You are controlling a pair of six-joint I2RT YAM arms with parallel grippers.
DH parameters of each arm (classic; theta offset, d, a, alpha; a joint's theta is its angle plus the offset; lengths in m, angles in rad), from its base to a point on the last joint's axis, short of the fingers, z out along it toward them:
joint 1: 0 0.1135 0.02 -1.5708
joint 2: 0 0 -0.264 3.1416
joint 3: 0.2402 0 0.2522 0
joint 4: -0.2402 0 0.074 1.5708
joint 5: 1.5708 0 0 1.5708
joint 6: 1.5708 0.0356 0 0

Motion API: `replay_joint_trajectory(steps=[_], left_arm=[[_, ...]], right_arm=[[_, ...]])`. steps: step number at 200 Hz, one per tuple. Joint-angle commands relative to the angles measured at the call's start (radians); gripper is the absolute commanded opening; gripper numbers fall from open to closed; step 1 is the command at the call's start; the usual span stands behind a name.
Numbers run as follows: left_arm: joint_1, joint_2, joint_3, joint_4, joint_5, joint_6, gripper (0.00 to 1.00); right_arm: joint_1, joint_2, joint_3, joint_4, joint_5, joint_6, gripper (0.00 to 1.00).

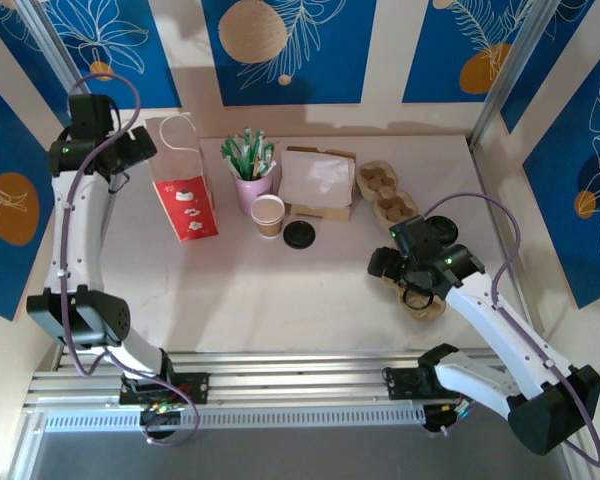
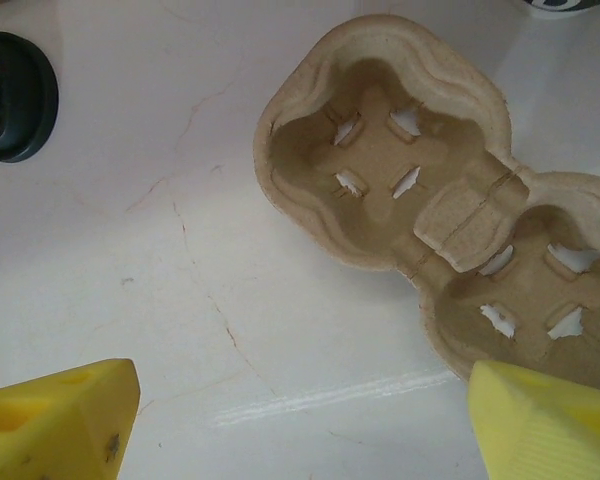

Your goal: Pack the takeout coffee

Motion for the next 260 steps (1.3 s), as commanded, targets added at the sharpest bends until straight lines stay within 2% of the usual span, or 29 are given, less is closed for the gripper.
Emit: replay_joint_trajectory(steps=[1, 28, 79, 93, 115, 138, 161, 177, 191, 225, 260], left_arm=[[0.034, 0.027, 0.064, -0.003, 0.063, -0.043, 0.96], [0.05, 0.071, 0.083, 0.022, 0.092, -0.064, 0.93], [0.07, 0.131, 0.104, 0.044, 0.132, -0.082, 0.82], [0.07, 0.131, 0.101, 0.047, 0.128, -0.079, 0.73], [0.07, 0.137, 0.092, 0.051, 0.105, -0.075, 0.67], [0.07, 0.12, 0.046, 0.083, 0.086, -0.085, 0.52], [0.069, 0.1, 0.009, 0.117, 0.092, -0.091, 0.23], [0.067, 0.099, -0.001, 0.122, 0.106, -0.103, 0.14], [0.066, 0.09, -0.02, 0.133, 0.132, -0.118, 0.0], [0.041, 0.008, -0.102, 0.168, 0.158, -0.139, 0.0], [0.026, -0.181, -0.292, 0.237, 0.213, -0.198, 0.0]], right_arm=[[0.01, -0.015, 0.013, -0.021, 0.011, -0.03, 0.86], [0.041, -0.015, 0.017, -0.006, -0.001, -0.05, 0.85], [0.154, 0.001, 0.07, 0.007, 0.027, -0.082, 0.83], [0.198, 0.015, 0.092, 0.013, 0.039, -0.089, 0.81], [0.274, 0.063, 0.143, 0.016, 0.064, -0.104, 0.8], [0.337, 0.129, 0.203, 0.007, 0.087, -0.12, 0.79], [0.385, 0.173, 0.244, 0.001, 0.112, -0.126, 0.79], [0.402, 0.184, 0.258, 0.005, 0.102, -0.126, 0.79], [0.412, 0.186, 0.268, 0.02, 0.086, -0.131, 0.79], [0.442, 0.222, 0.354, 0.035, 0.058, -0.19, 0.79], [0.447, 0.341, 0.569, 0.015, 0.05, -0.273, 0.81]])
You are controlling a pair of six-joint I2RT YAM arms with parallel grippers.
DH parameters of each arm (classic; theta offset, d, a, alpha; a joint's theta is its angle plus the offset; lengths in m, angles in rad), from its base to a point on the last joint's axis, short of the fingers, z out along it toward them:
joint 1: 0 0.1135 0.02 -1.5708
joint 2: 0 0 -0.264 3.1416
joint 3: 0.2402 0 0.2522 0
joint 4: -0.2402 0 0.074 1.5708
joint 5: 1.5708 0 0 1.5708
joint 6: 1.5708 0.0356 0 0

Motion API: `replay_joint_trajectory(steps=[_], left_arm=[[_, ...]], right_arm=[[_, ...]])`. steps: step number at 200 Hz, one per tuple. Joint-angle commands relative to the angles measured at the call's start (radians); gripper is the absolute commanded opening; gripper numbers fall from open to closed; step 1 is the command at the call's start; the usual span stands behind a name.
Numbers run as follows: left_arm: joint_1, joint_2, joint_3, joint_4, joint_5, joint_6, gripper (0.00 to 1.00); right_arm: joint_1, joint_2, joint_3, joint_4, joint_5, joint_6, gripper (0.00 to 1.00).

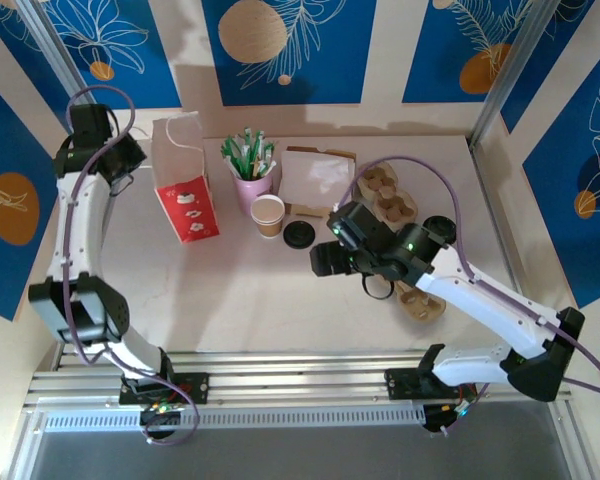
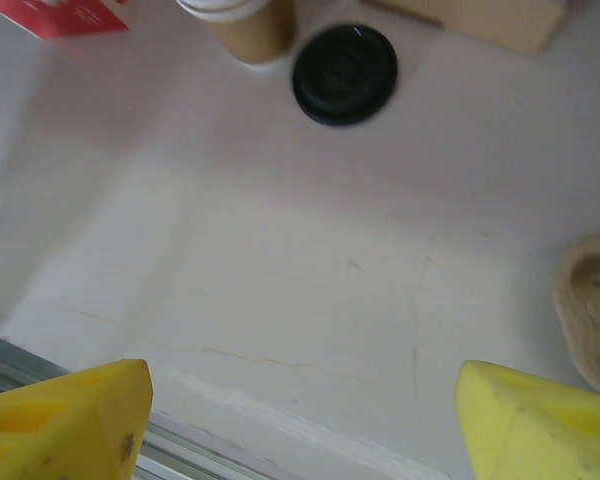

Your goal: Pack the takeout coffee

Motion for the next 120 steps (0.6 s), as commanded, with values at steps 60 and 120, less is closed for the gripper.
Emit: replay_joint_trajectory(steps=[60, 120], left_arm=[[-0.041, -0.419, -0.358, 0.087, 0.193, -0.169, 0.0], [-0.062, -0.611, -0.479, 0.048, 0.29, -0.178, 0.0]], right_arm=[[0.098, 0.467, 0.737, -0.082, -0.006, -0.209, 0.85], [0.188, 0.759, 1.009, 0.001, 0.151, -0.477, 0.83]])
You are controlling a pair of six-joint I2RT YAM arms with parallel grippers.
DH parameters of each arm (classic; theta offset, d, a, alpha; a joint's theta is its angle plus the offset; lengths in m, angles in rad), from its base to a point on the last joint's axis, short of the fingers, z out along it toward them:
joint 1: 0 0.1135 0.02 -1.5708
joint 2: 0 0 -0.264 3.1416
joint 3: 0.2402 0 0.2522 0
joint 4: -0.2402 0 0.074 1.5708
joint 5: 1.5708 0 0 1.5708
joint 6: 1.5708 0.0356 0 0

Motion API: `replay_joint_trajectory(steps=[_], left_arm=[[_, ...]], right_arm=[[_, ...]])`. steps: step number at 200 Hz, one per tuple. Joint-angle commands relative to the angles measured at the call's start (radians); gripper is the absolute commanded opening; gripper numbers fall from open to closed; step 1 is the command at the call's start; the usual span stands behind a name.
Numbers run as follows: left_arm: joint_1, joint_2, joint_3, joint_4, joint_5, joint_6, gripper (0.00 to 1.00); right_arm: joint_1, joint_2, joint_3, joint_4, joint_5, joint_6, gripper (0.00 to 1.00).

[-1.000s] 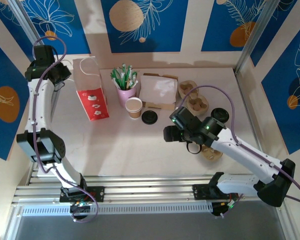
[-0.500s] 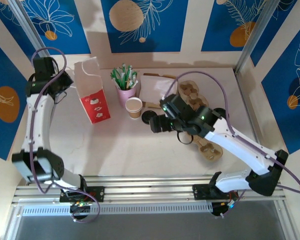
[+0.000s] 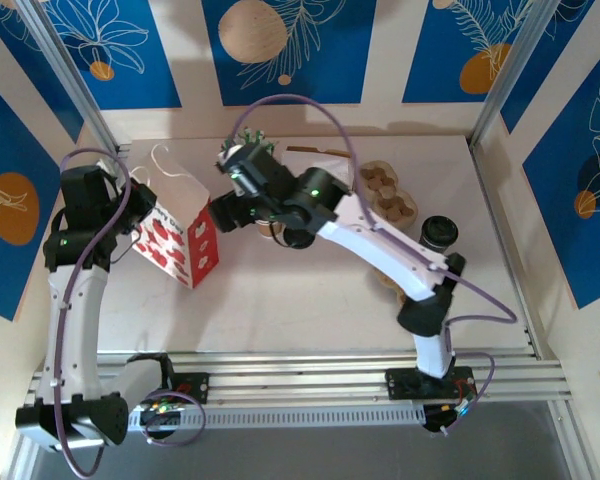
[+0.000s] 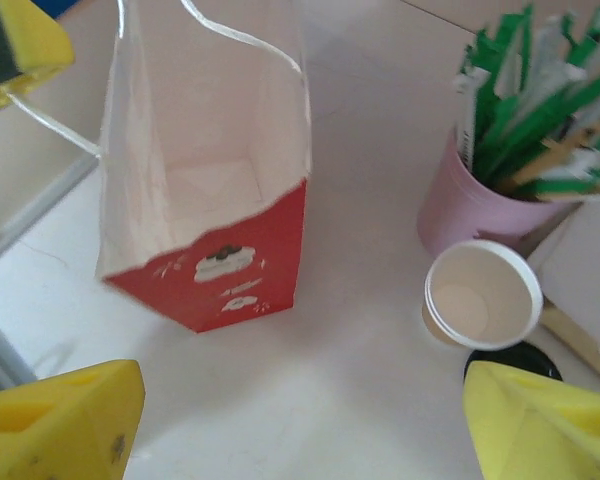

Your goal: Pack the takeout coffee

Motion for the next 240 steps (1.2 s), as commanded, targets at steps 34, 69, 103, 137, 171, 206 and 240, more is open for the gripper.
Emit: replay_joint_trajectory(steps=[34, 69, 103, 137, 171, 206, 240], left_arm=[[-0.012, -0.146, -0.077, -0.063, 0.062, 0.026, 0.0], [-0.013, -0.19, -0.138, -0.062, 0.103, 0.028, 0.0], [-0.013, -0.225, -0.165, -0.071, 0.108, 0.033, 0.0], [-0.013, -0.247, -0.168, -0.087, 0.112, 0.038, 0.0], [-0.017, -0.26, -0.17, -0.102, 0.105, 0.047, 0.0], [-0.016, -0.268, -0.174, -0.104, 0.109, 0.048, 0.0], [-0.022, -0.28, -0.174, -0.119, 0.101, 0.059, 0.0]], right_arm=[[0.033, 0.062, 0.035, 0.156, -0.012, -0.217, 0.82], [0.034, 0.106, 0.101, 0.174, 0.001, -0.242, 0.81], [0.051, 0.147, 0.152, 0.154, -0.01, -0.245, 0.79], [0.058, 0.186, 0.187, 0.14, 0.001, -0.234, 0.79], [0.072, 0.197, 0.181, 0.143, -0.004, -0.244, 0.79], [0.076, 0.242, 0.22, 0.148, 0.033, -0.256, 0.73], [0.072, 0.271, 0.257, 0.13, 0.059, -0.256, 0.47]])
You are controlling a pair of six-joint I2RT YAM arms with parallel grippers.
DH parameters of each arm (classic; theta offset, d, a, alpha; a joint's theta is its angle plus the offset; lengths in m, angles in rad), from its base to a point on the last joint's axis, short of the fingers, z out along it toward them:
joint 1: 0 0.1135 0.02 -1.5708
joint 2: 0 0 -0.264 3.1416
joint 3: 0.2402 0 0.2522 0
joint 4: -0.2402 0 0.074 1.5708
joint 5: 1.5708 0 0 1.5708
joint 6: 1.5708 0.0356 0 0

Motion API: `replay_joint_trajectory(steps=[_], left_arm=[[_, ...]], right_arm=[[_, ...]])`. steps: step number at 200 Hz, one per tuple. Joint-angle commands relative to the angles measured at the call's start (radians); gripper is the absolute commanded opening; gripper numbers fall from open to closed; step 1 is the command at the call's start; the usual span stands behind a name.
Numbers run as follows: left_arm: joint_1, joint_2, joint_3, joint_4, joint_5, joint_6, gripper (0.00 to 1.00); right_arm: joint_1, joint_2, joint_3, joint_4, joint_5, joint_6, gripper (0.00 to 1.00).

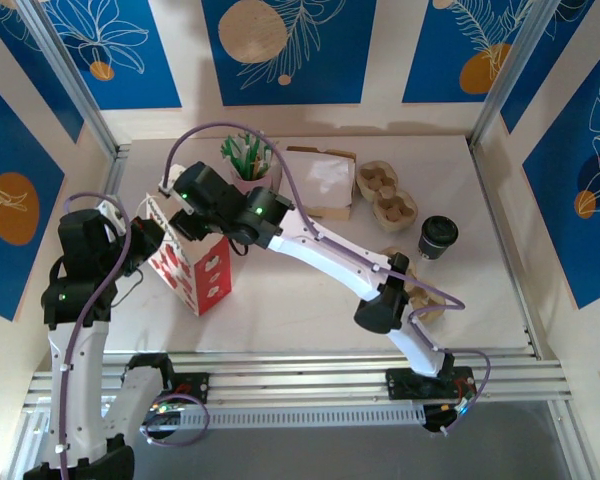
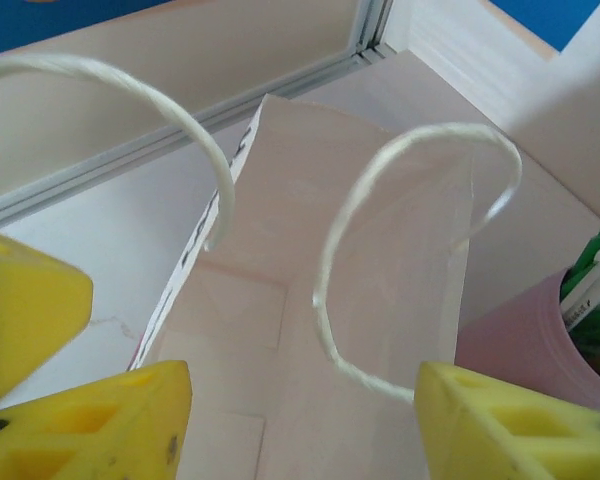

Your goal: Pack the takeout coffee

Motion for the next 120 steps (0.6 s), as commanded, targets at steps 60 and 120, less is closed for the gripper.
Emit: replay_joint_trajectory(steps=[60, 120], left_arm=[[-0.037, -0.069, -0.037, -0.054, 0.019, 0.052, 0.0], [-0.047, -0.113, -0.071, -0.04, 0.039, 0.067, 0.0]], right_arm=[[-0.073, -0.02, 0.006, -0.022, -0.068, 0.07, 0.05], [-0.1, -0.191, -0.203, 0.07, -0.141, 0.073, 0.05]])
